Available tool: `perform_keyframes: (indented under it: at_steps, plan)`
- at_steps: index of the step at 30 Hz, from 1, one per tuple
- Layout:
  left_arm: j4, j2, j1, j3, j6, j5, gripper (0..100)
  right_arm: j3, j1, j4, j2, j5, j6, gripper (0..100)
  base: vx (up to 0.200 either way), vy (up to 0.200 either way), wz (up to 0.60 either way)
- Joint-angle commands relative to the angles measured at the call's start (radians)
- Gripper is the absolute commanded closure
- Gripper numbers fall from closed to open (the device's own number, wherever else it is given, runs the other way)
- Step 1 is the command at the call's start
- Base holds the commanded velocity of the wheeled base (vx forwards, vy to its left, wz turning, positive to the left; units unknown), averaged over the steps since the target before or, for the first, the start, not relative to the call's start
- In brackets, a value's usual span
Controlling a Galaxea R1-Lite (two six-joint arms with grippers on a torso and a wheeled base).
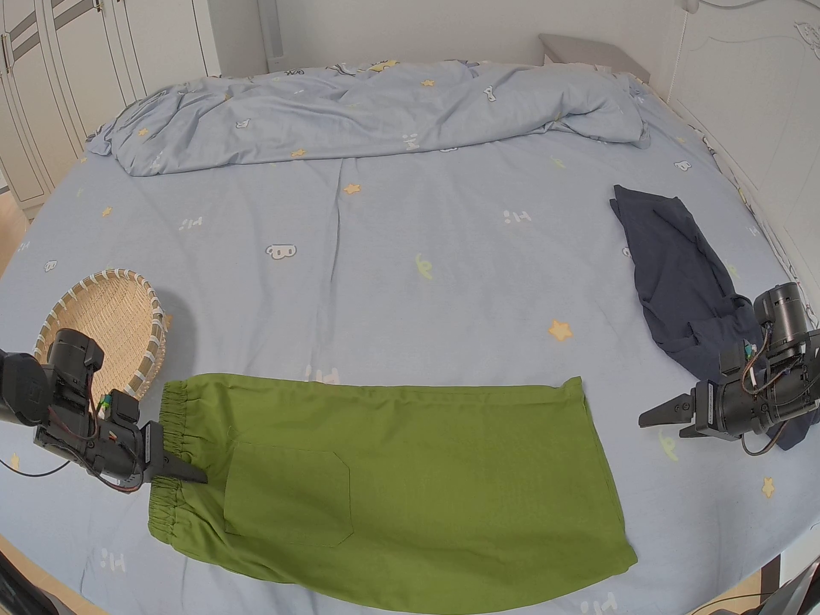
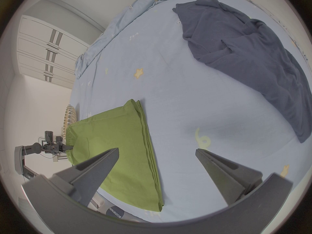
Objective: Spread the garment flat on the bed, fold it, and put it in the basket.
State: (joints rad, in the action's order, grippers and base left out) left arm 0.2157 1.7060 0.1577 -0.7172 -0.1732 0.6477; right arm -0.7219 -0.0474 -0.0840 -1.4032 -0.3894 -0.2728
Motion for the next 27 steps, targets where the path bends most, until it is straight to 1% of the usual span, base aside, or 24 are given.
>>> perform_keyframes:
  at_steps: [1,2,3,4,5,8,9,10,12,14,15,16,17,18,20,21,22,24,25,27]
  plan:
    - [0.119,-0.092,-0.015,-0.09,-0.017,-0.002,100,0.002,-0.005,0.0,0.01,0.0,0.0,0,0.0,0.0,0.0]
    - [0.166,-0.111,-0.023,-0.116,-0.025,-0.002,100,0.004,-0.005,0.0,0.012,0.0,0.0,0,0.0,0.0,0.0]
    - [0.166,-0.111,-0.023,-0.116,-0.025,-0.002,100,0.004,-0.005,0.0,0.012,0.0,0.0,0,0.0,0.0,0.0]
    - [0.252,-0.154,-0.033,-0.166,-0.026,-0.005,100,0.004,-0.005,-0.002,0.021,0.001,0.0,0,0.0,0.0,0.0]
    - [0.252,-0.154,-0.033,-0.166,-0.026,-0.005,100,0.004,-0.005,-0.002,0.021,0.001,0.0,0,0.0,0.0,0.0]
    - [0.335,-0.2,-0.078,-0.245,-0.029,-0.039,100,0.002,-0.006,-0.003,0.036,0.0,0.0,0,0.0,0.0,0.0]
    - [0.335,-0.2,-0.078,-0.245,-0.029,-0.039,100,0.002,-0.006,-0.003,0.036,0.0,0.0,0,0.0,0.0,0.0]
    - [0.402,-0.201,-0.133,-0.307,-0.042,-0.122,100,0.004,-0.012,-0.003,0.035,0.0,0.0,0,0.0,0.0,0.0]
    - [0.438,-0.2,-0.181,-0.347,-0.074,-0.195,100,0.004,-0.019,-0.003,0.035,0.001,-0.002,0,0.0,0.0,0.0]
    - [0.438,-0.2,-0.181,-0.347,-0.074,-0.195,100,0.004,-0.019,-0.003,0.035,0.001,-0.002,0,0.0,0.0,0.0]
    - [0.447,-0.204,-0.265,-0.384,-0.14,-0.261,100,0.006,-0.022,-0.003,0.035,0.003,0.0,0,0.0,0.0,0.0]
    - [0.453,-0.221,-0.317,-0.41,-0.177,-0.266,100,0.006,-0.022,-0.003,0.035,0.003,0.0,0,0.0,0.0,0.0]
    - [0.453,-0.221,-0.317,-0.41,-0.177,-0.266,100,0.006,-0.022,-0.003,0.035,0.003,0.0,0,0.0,0.0,0.0]
    - [0.462,-0.236,-0.382,-0.456,-0.207,-0.266,100,0.006,-0.022,-0.003,0.035,0.003,-0.002,0,0.0,0.0,0.0]
    - [0.478,-0.236,-0.435,-0.492,-0.226,-0.269,100,0.007,-0.022,-0.005,0.036,0.004,0.0,0,0.0,0.0,0.0]
    - [0.501,-0.229,-0.486,-0.522,-0.246,-0.273,100,0.009,-0.022,-0.005,0.038,0.007,0.0,0,0.0,0.0,0.0]
    - [0.507,-0.227,-0.498,-0.531,-0.25,-0.275,100,0.009,-0.022,-0.005,0.039,0.009,0.0,0,0.0,0.0,0.0]
    - [0.542,-0.198,-0.59,-0.611,-0.316,-0.306,100,0.01,-0.022,-0.005,0.044,0.021,0.001,0,0.0,0.0,0.0]
    - [0.545,-0.183,-0.622,-0.643,-0.351,-0.319,100,0.01,-0.023,-0.005,0.059,0.047,0.001,0,0.0,0.0,0.0]
    - [0.548,-0.158,-0.659,-0.696,-0.401,-0.333,100,0.009,-0.026,-0.005,0.062,0.055,0.001,0,0.0,0.0,0.0]
